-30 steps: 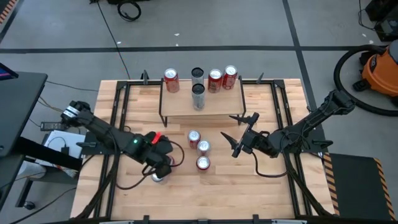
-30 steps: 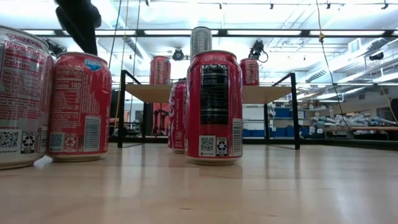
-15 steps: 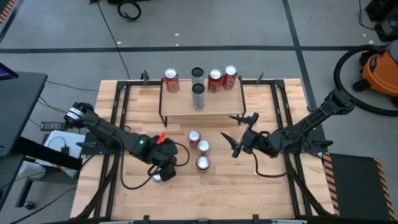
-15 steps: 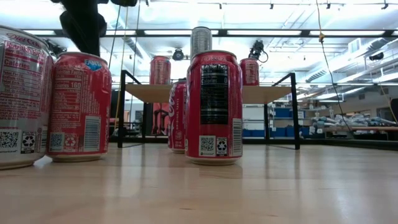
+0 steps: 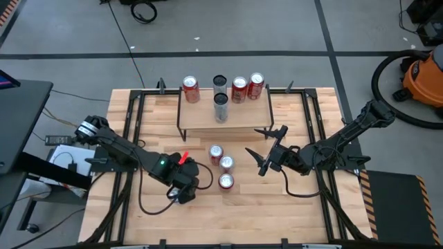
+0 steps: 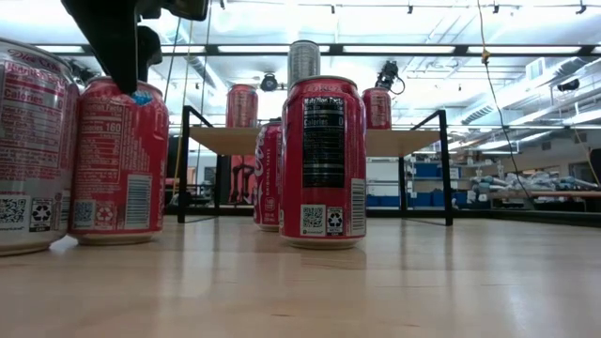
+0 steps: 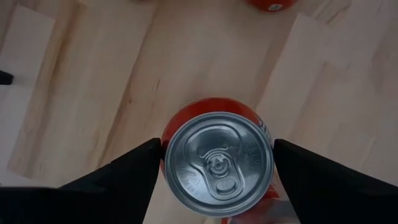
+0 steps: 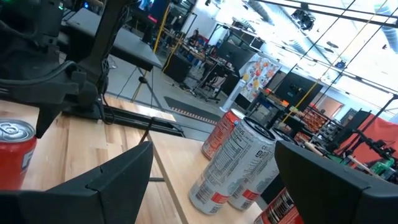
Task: Place canned beverage on shelf
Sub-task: Put the orange soda can on the shelf aligned with the other orange soda can
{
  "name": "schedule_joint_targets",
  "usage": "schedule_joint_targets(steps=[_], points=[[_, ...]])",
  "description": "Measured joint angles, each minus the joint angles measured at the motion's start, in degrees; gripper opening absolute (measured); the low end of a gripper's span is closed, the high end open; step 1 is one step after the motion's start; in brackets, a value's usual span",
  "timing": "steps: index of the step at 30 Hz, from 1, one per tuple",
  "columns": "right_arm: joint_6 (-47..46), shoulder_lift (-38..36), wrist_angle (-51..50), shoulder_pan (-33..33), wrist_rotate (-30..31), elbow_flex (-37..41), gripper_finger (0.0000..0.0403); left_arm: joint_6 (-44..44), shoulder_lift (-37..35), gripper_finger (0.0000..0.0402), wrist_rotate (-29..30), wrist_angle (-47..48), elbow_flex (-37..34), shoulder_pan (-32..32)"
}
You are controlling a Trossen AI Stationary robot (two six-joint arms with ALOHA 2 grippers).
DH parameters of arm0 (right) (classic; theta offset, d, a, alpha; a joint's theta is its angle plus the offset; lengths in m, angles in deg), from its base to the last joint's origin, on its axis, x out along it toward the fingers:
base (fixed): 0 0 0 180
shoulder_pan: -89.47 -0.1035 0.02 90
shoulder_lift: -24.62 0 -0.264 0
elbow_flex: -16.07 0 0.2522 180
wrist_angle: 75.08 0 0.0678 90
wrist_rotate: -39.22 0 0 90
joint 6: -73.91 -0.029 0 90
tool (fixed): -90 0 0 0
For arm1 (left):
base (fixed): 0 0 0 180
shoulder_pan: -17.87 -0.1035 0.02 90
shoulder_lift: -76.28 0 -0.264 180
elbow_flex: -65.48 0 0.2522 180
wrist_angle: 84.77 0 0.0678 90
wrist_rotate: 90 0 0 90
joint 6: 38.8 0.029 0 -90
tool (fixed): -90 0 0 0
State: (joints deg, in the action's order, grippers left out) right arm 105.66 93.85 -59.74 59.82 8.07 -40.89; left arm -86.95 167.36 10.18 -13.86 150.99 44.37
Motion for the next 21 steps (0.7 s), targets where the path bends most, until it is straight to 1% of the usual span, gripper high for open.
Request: schedule_joint_targets(steps=[10, 14, 21], points=[[0.0, 0.0, 0.0, 0.0, 0.0, 0.0, 0.0347, 1.2, 0.4, 0.0317, -0.4, -1.5, 0.0, 0.1], [0.0, 0.0, 0.0, 0.0, 0.0, 0.0, 0.0347, 3.6, 0.7, 0.0317, -0.5, -3.2, 0.0, 0.1], [0.1, 0.0, 0.0, 0.0, 0.0, 0.0, 0.0347, 5.4, 0.7, 0.0318, -0.7, -3.1, 0.0, -0.4]])
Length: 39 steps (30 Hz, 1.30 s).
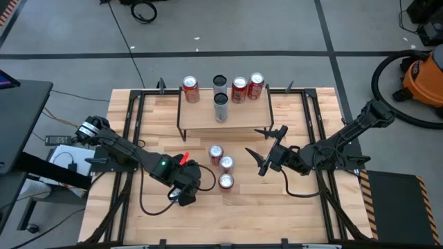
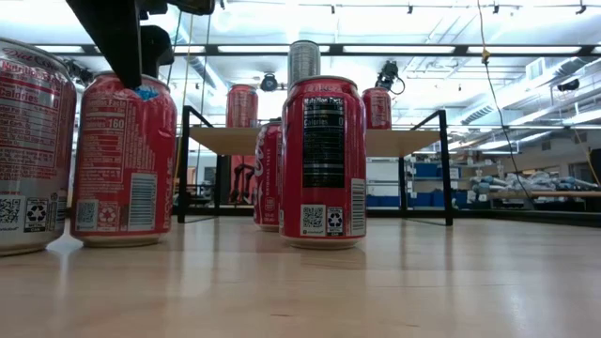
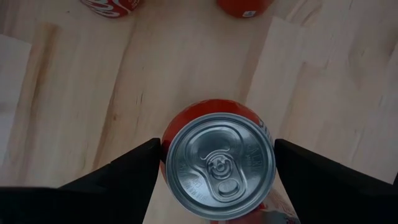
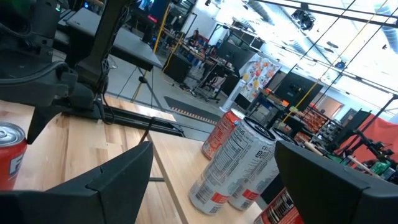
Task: Place canned beverage on shelf
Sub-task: Put the orange soda can on the shelf aligned with the other orange soda can
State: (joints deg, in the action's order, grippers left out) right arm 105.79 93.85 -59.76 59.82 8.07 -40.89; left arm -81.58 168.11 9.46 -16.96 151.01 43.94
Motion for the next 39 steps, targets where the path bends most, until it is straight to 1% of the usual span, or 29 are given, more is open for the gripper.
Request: schedule_joint_targets(steps=[5, 9, 12, 15, 23, 25, 31, 36, 39], points=[[0.2, 0.0, 0.0, 0.0, 0.0, 0.0, 0.0347, 0.3, 0.0, 0.0318, -0.6, 0.1, 0.0, -1.2], [0.2, 0.0, 0.0, 0.0, 0.0, 0.0, 0.0347, 0.3, 0.0, 0.0318, -3.1, 0.2, 0.0, -2.9], [0.2, 0.0, 0.0, 0.0, 0.0, 0.0, 0.0347, 2.0, 0.0, 0.0318, -4.7, 0.1, 0.0, -3.5], [0.3, 0.0, 0.0, 0.0, 0.0, 0.0, 0.0347, 3.4, 0.1, 0.0318, -4.6, 0.1, 0.0, -3.4], [0.3, 0.0, 0.0, 0.0, 0.0, 0.0, 0.0347, 2.7, 0.1, 0.0316, -4.6, -0.1, 0.0, -3.4], [0.3, 0.0, 0.0, 0.0, 0.0, 0.0, 0.0347, 3.3, 0.1, 0.0306, -4.6, -0.3, 0.0, -3.4], [0.3, 0.0, 0.0, 0.0, 0.0, 0.0, 0.0347, 4.7, -0.3, 0.0261, -4.6, -0.5, -0.1, -3.6], [0.3, 0.0, 0.0, 0.0, 0.0, 0.0, 0.0347, 5.5, -0.7, 0.0255, -4.7, -0.2, -0.1, -3.8], [0.3, 0.0, 0.0, 0.0, 0.0, 0.0, 0.0347, 6.4, -0.6, 0.0254, -5.0, 1.6, 1.0, -3.8]])
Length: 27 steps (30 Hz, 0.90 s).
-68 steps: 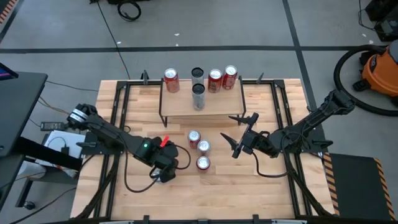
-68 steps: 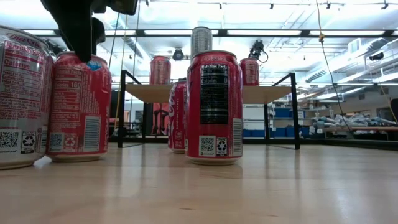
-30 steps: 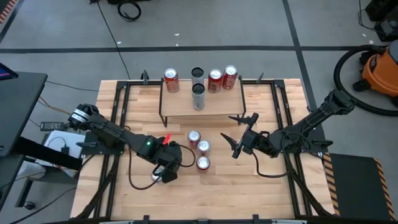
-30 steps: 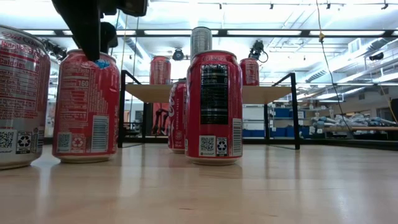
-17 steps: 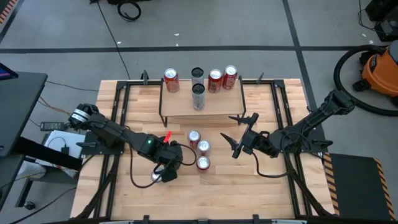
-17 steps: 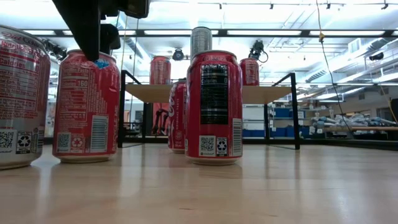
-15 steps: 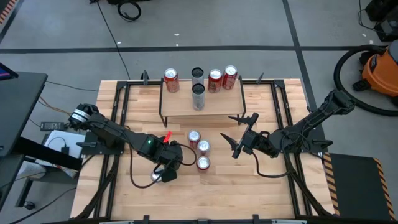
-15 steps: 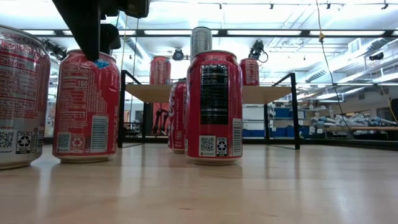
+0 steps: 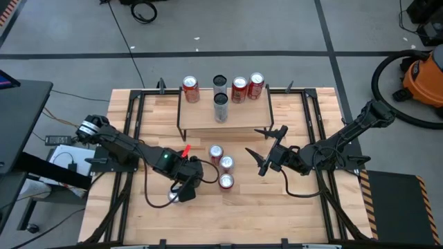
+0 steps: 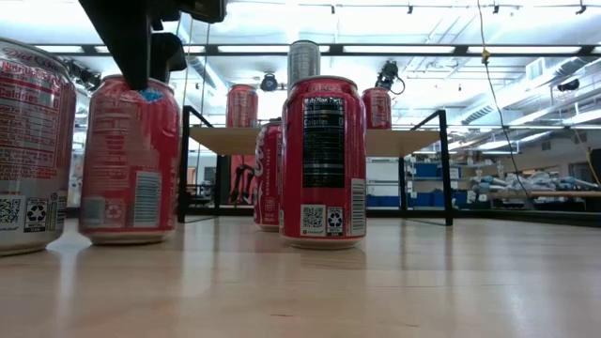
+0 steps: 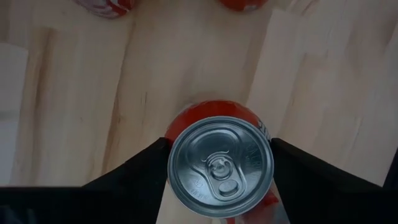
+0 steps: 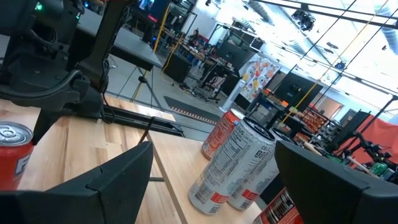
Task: Place canned beverage on shelf
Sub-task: Put the orange soda can on the shelf aligned with the other orange soda can
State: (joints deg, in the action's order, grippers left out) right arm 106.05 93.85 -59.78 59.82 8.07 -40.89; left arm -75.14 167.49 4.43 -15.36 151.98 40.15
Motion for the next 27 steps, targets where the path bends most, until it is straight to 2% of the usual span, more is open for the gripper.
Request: schedule_joint_targets(steps=[6, 27], points=[[0.0, 0.0, 0.0, 0.0, 0.0, 0.0, 0.0347, 1.4, 0.1, 0.0252, -0.7, 1.3, 2.2, -0.8], [0.0, 0.0, 0.0, 0.0, 0.0, 0.0, 0.0347, 7.6, -0.1, 0.0252, 0.4, 1.7, 2.4, -4.6]])
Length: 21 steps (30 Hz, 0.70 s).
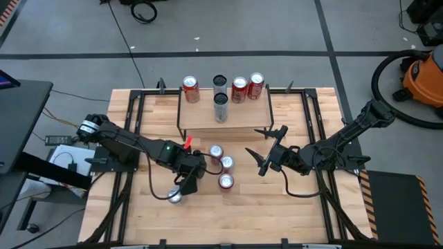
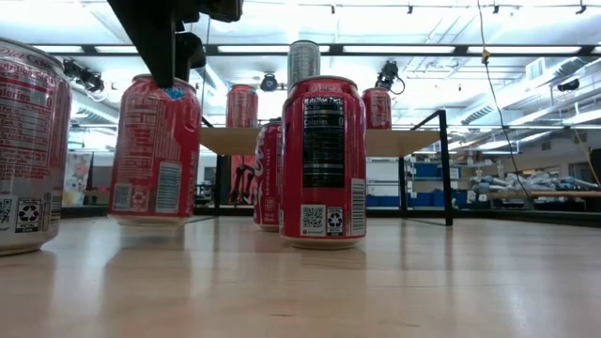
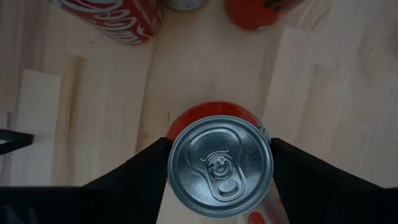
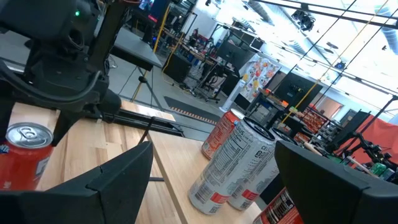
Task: Place canned beverage on shelf
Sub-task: Put the orange soda can on the shelf aligned with the other orange soda can
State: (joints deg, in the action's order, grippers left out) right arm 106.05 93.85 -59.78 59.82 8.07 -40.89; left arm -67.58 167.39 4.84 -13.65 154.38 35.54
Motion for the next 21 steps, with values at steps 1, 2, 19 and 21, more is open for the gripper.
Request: schedule_joint_targets(steps=[1, 2, 19, 21], points=[[0.0, 0.0, 0.0, 0.0, 0.0, 0.0, 0.0347, 0.3, 0.0, 0.0252, 0.0, 0.0, 0.0, -0.3], [0.0, 0.0, 0.0, 0.0, 0.0, 0.0, 0.0347, 0.7, 0.0, 0.0252, 0.0, 0.0, 0.1, -0.5], [0.0, 0.0, 0.0, 0.0, 0.0, 0.0, 0.0347, 9.3, -0.2, 0.0252, 1.7, 10.1, 12.4, -7.6], [0.0, 0.0, 0.0, 0.0, 0.0, 0.0, 0.0347, 10.5, -0.2, 0.0252, 1.7, 11.2, 13.5, -8.4]])
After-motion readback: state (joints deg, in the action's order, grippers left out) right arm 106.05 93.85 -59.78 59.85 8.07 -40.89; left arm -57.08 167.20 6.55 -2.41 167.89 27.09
